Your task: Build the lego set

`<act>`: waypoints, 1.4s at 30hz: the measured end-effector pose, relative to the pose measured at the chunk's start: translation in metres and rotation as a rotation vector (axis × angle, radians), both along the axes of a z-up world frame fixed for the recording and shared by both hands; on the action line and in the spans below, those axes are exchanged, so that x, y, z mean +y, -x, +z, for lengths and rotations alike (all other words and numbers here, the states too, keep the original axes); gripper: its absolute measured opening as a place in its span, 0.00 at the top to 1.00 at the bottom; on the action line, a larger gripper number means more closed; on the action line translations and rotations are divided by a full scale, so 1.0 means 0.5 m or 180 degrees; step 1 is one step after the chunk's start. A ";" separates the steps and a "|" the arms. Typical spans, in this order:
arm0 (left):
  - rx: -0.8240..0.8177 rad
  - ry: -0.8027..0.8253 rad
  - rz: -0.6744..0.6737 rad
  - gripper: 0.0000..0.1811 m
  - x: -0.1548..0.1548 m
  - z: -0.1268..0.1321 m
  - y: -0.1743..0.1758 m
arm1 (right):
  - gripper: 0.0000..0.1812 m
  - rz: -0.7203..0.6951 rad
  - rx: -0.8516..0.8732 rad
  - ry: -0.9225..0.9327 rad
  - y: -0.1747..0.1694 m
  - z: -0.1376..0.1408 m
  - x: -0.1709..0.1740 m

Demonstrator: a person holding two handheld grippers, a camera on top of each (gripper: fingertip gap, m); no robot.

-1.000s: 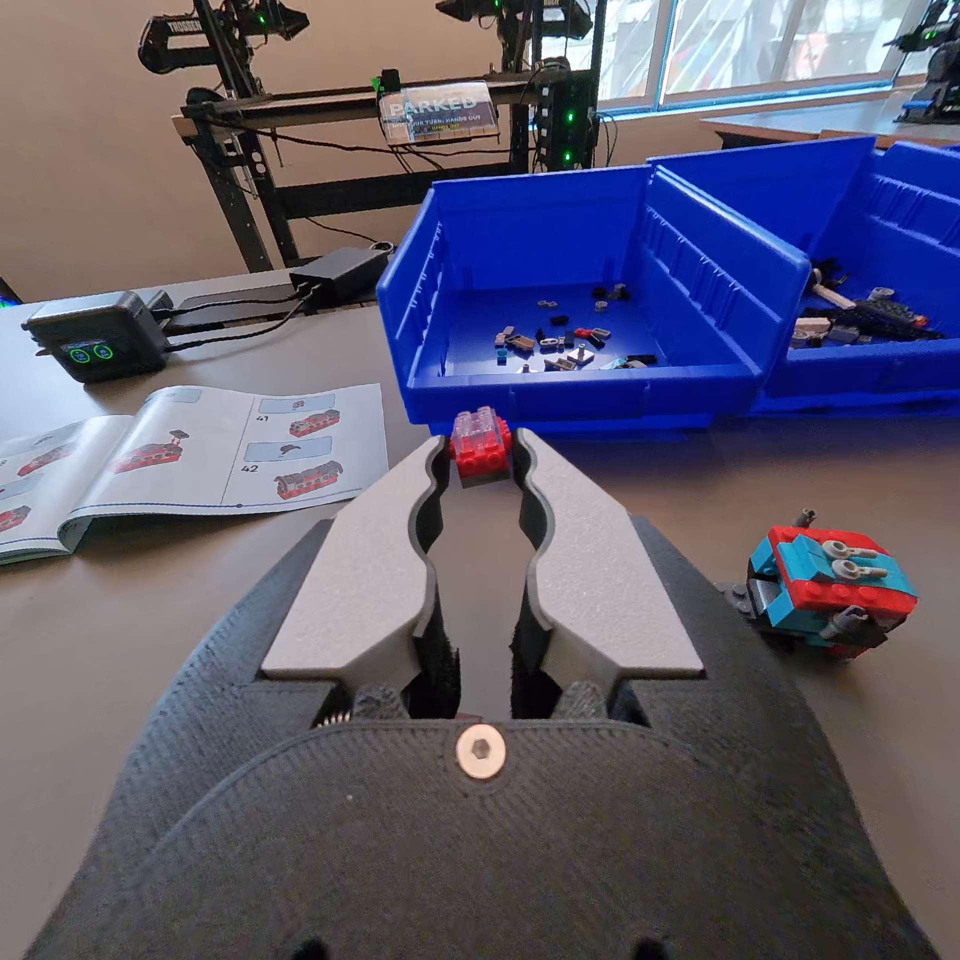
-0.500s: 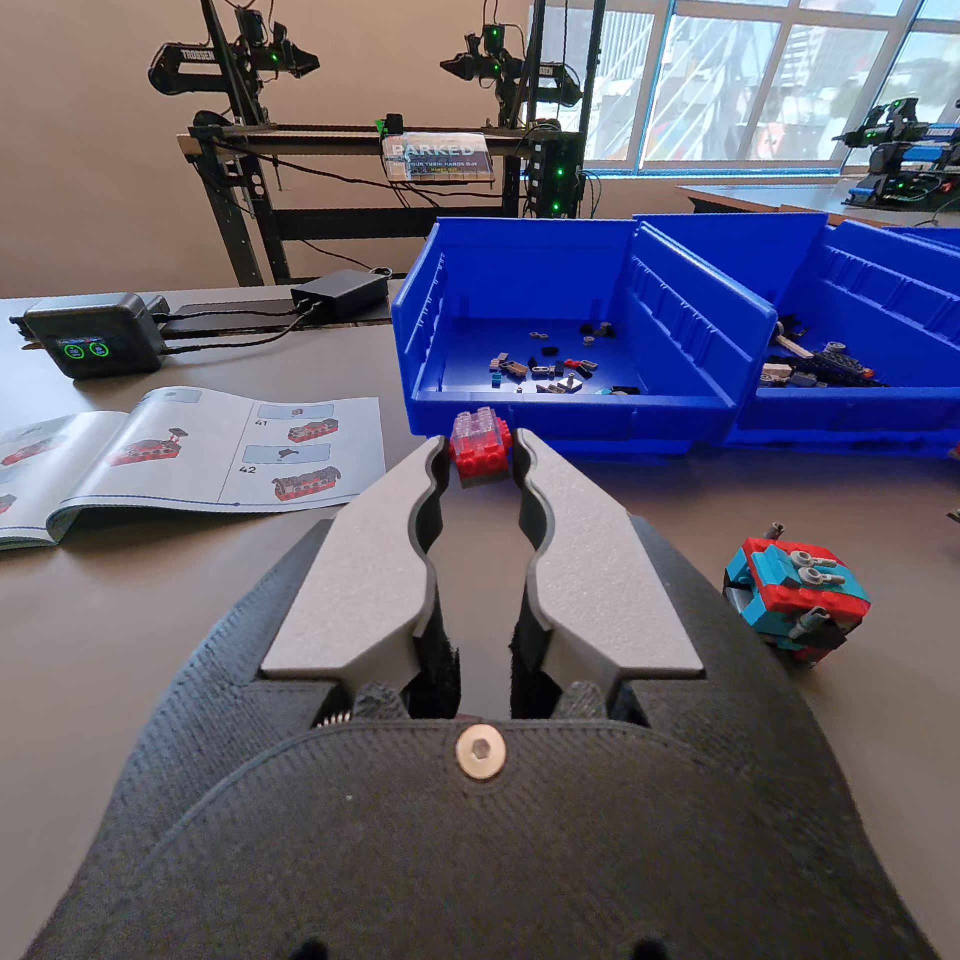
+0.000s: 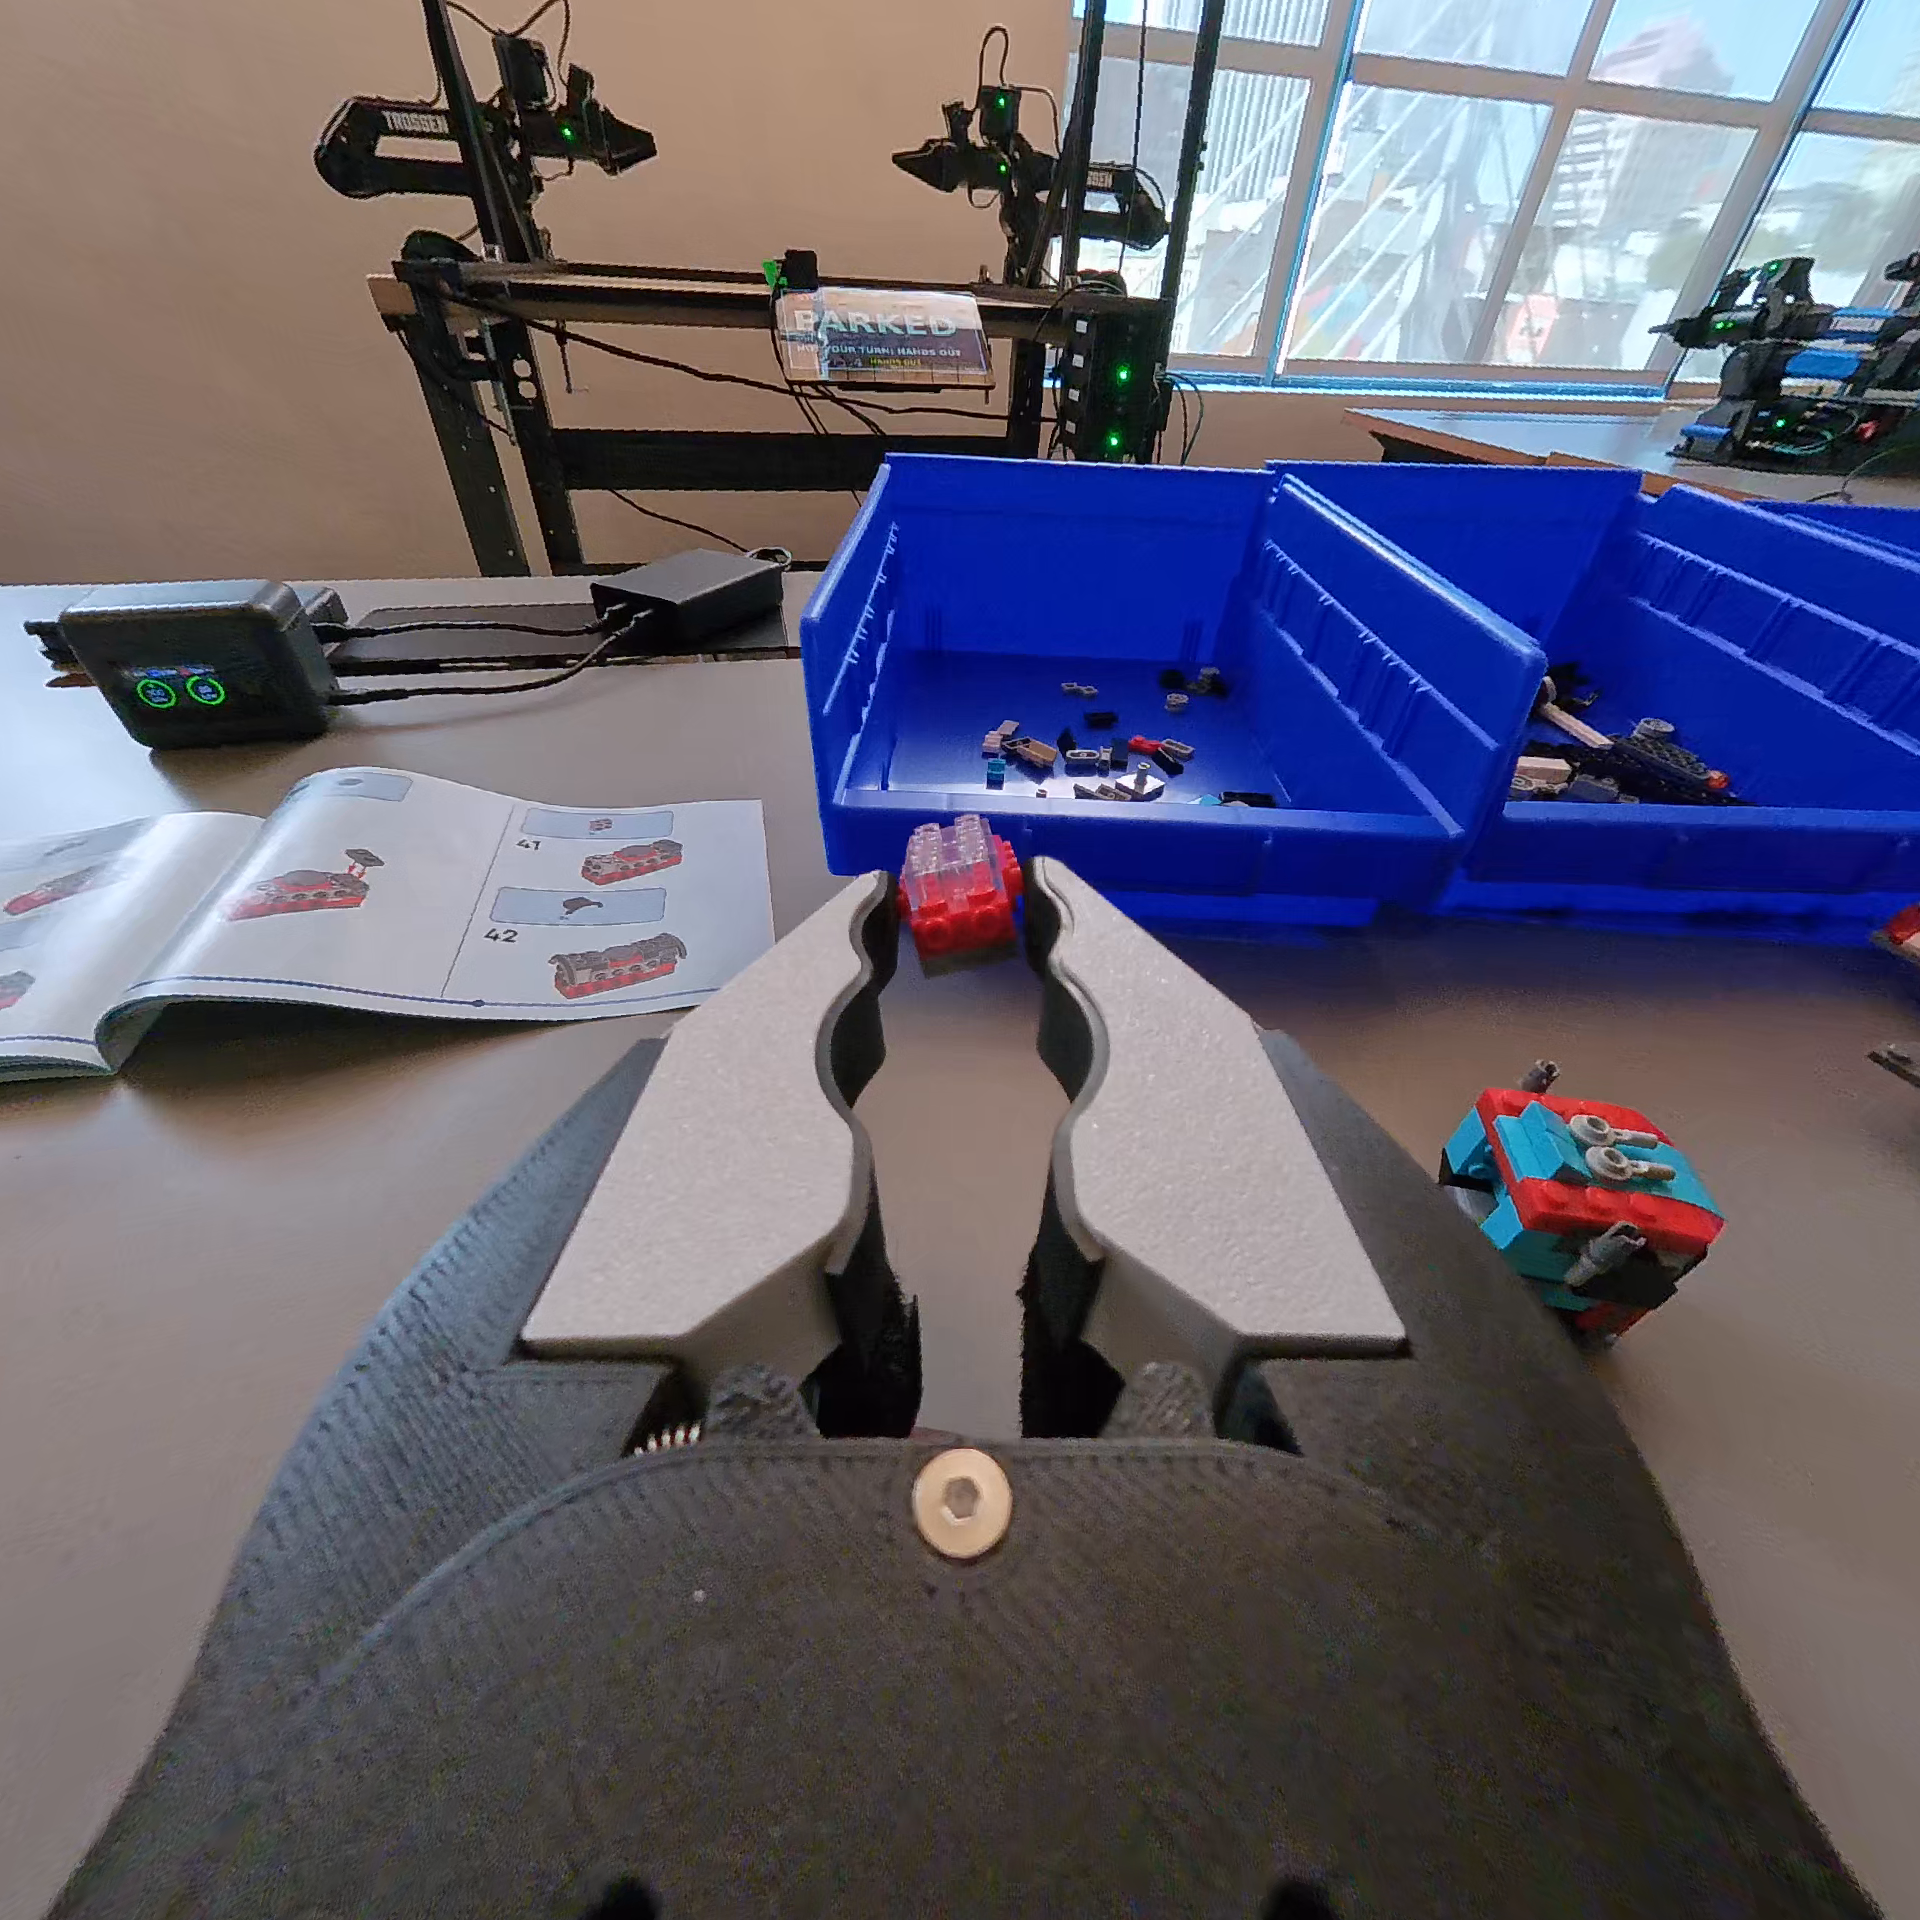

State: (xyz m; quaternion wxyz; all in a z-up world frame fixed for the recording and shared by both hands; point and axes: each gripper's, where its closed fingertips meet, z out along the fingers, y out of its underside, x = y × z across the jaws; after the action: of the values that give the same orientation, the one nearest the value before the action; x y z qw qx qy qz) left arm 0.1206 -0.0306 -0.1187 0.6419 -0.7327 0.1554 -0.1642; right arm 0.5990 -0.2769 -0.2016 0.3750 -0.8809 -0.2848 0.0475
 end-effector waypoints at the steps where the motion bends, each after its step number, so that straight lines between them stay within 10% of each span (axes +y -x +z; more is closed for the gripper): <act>1: -0.0008 -0.0003 0.0000 0.87 0.000 0.001 0.000 | 0.51 0.0046 -0.0062 0.0069 0.002 -0.006 -0.002; 33: -0.0160 -0.0093 -0.0072 0.87 -0.009 0.050 0.006 | 0.56 0.0358 -0.0032 0.0145 0.009 0.040 -0.004; 42: -0.0133 -0.0037 -0.0107 0.87 -0.008 0.051 0.002 | 0.69 0.0645 -0.0328 -0.0563 -0.061 0.244 0.045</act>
State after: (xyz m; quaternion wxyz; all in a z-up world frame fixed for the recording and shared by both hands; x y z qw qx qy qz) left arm 0.1198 -0.0346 -0.0929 0.6464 -0.7226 0.1552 -0.1893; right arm 0.6297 -0.2542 -0.0799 0.4294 -0.8124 -0.3942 0.0145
